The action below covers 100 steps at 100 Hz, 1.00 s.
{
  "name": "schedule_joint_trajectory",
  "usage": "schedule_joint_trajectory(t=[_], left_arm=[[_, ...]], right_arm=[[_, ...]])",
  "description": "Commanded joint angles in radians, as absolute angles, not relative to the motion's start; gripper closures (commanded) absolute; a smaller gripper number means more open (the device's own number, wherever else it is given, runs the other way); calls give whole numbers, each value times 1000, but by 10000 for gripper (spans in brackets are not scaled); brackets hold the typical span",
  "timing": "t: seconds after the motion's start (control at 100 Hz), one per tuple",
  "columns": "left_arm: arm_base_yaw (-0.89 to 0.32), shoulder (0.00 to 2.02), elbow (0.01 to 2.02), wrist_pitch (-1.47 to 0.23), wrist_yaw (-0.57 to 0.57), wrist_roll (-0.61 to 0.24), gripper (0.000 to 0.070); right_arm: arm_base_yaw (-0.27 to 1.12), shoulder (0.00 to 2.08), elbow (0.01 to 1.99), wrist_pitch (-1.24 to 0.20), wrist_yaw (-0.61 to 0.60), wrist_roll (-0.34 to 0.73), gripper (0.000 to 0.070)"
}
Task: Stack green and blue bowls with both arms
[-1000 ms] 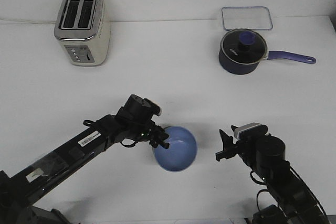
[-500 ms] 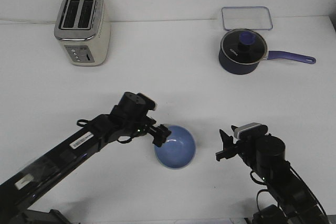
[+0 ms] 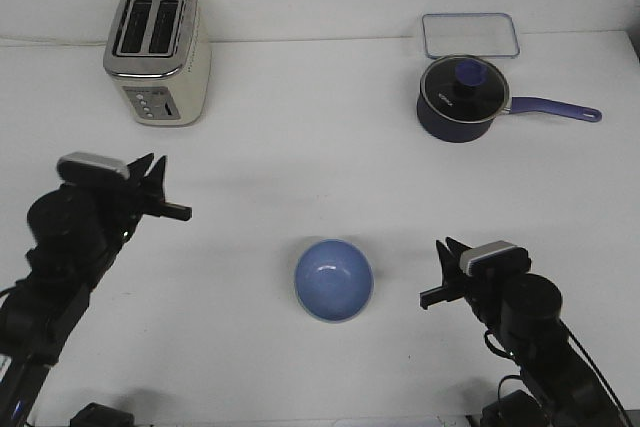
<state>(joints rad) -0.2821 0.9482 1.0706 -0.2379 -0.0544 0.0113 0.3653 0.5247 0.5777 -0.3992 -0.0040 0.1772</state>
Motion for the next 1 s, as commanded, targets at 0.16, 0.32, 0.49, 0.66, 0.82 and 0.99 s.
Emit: schedule_joint_trajectory(t=[0.16,0.32,0.49,0.66,0.82,0.99], left_arm=[[-134,562,582,91,-59,34,688],[-83,347,370,152,-60,-9,687],[-72,277,355,119,-60,-20,685],[-72,272,355,121,-60,-20,685],[-72,273,355,121,-60,-19,685],[-72,272,355,121,-60,-19,685]], right_arm=[[369,272,456,-260,73,123,700],[369,168,397,-202,150,119,700],[369,165,398,-176,165,125,700],[369,165,398,-172,158,126,700],[369,165,398,-172,158,126,700],[369,165,398,-172,158,126,700]])
